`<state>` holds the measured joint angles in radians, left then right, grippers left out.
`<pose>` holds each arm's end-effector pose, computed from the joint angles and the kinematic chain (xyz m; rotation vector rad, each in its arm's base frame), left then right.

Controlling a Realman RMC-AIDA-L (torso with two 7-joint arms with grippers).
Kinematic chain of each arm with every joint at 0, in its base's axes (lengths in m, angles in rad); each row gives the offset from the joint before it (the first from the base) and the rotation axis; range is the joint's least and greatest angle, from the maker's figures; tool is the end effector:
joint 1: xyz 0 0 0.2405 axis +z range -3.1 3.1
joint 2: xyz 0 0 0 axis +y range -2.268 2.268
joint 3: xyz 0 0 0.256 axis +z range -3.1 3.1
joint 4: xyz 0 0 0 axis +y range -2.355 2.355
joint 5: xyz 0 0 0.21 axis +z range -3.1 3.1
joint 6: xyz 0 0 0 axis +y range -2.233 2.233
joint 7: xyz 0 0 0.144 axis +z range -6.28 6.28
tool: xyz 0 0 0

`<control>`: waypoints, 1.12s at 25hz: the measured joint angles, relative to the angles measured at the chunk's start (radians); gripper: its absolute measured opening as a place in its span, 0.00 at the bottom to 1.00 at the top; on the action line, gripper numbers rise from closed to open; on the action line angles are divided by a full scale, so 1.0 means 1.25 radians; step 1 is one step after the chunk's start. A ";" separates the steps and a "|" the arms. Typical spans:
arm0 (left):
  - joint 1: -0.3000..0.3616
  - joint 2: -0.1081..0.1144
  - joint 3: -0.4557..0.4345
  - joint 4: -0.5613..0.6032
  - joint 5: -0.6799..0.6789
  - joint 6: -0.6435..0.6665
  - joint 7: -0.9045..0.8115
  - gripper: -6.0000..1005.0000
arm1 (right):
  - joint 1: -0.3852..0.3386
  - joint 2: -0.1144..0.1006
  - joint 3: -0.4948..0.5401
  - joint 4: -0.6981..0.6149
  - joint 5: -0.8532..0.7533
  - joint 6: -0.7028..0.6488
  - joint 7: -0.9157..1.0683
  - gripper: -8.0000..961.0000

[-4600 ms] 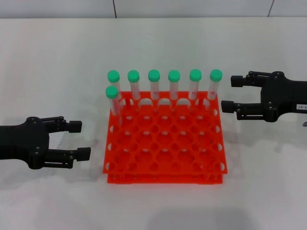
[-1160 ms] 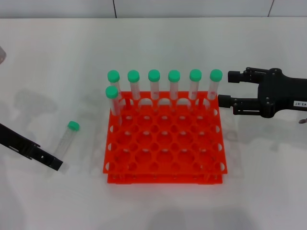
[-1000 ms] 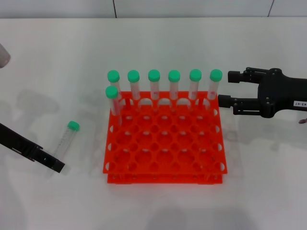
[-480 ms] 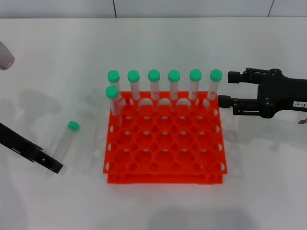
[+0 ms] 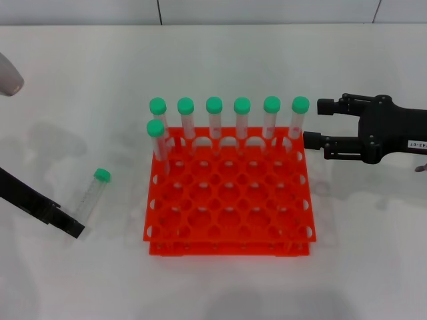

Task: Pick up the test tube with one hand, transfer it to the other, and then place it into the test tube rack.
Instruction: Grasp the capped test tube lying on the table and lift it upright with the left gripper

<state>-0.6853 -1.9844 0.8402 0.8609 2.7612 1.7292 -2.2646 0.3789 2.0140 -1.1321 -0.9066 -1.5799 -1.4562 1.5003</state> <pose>-0.2897 0.3362 0.0465 -2.5794 -1.4692 0.5495 0.2294 0.3297 0.0215 -2.7094 0.4805 0.7855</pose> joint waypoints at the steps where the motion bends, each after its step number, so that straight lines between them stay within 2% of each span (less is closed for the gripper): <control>1: 0.000 0.000 0.001 0.000 0.005 -0.002 0.000 0.53 | 0.000 0.000 0.000 0.000 0.000 0.001 0.000 0.80; 28: -0.021 -0.008 0.020 -0.030 0.016 -0.028 0.004 0.40 | 0.000 0.000 0.001 0.001 0.000 0.006 -0.003 0.80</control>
<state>-0.7111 -1.9942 0.8656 0.8236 2.7810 1.6946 -2.2598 0.3788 2.0141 -1.1307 -0.9050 -1.5799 -1.4487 1.4971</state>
